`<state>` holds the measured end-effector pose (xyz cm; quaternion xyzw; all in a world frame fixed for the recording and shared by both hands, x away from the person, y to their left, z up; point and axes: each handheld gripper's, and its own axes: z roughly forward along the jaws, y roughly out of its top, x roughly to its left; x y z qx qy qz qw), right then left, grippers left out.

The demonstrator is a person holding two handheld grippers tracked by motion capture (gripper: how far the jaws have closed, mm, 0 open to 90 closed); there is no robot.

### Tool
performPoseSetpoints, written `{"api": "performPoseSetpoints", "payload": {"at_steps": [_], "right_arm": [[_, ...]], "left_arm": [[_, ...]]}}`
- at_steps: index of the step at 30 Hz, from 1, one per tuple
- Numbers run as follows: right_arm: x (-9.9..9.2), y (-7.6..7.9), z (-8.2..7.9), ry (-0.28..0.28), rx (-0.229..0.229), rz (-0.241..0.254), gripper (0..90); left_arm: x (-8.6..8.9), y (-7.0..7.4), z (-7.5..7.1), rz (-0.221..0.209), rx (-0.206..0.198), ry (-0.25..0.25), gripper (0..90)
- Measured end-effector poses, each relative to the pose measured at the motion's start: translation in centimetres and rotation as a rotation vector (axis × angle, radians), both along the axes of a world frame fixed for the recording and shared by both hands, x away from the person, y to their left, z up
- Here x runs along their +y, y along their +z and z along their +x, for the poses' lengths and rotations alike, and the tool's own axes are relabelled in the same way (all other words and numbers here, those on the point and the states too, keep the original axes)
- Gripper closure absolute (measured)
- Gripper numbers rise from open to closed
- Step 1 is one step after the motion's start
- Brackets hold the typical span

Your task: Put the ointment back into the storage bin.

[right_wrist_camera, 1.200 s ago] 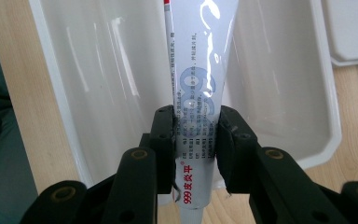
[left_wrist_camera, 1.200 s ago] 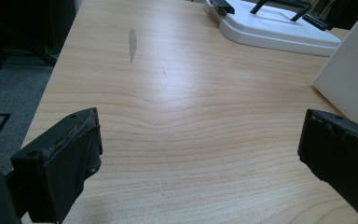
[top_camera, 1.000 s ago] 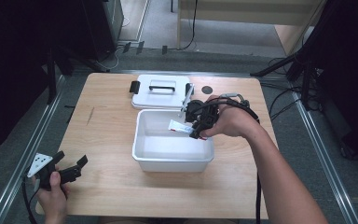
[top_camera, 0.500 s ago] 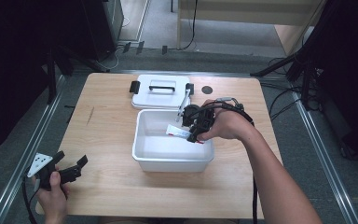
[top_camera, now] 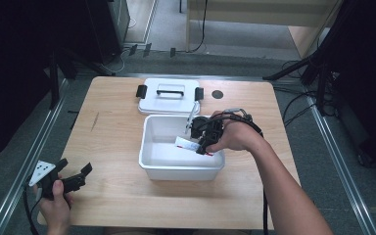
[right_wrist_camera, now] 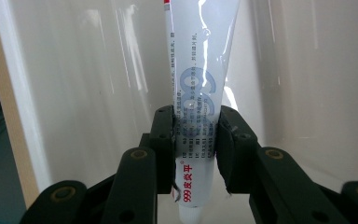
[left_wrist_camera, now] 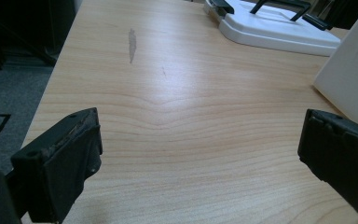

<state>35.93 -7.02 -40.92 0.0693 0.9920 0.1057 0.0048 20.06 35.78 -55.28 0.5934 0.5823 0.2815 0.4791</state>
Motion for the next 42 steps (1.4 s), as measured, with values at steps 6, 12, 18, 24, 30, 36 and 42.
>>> {"api": "performPoseSetpoints", "payload": {"at_steps": [6,12,18,24,30,36,42], "right_arm": [[0.3,-1.7,-0.1,0.0,0.021,-0.027,70.8],[0.6,-2.8,-0.1,0.011,0.025,-0.039,70.8],[1.2,-3.5,-0.2,0.02,0.014,-0.078,70.8],[1.7,-4.0,-0.4,0.028,0.005,-0.117,70.7],[1.9,-4.3,-0.5,0.04,0.004,-0.138,70.5],[1.9,-4.2,-0.5,0.034,0.005,-0.134,70.8],[1.7,-4.0,-0.6,0.029,0.007,-0.128,70.0]], "left_arm": [[0.0,0.0,0.0,0.0,-0.001,-0.001,0.0],[0.0,0.0,0.0,0.003,-0.003,0.0,0.0],[-0.1,0.0,0.0,0.007,-0.001,0.006,3.0],[0.0,0.0,0.0,0.006,-0.002,0.006,4.0],[0.0,0.0,0.0,0.007,-0.002,0.007,4.0],[-0.1,0.0,0.0,0.007,-0.003,0.008,4.0],[0.0,0.0,0.0,0.007,-0.002,0.008,4.0]]}}
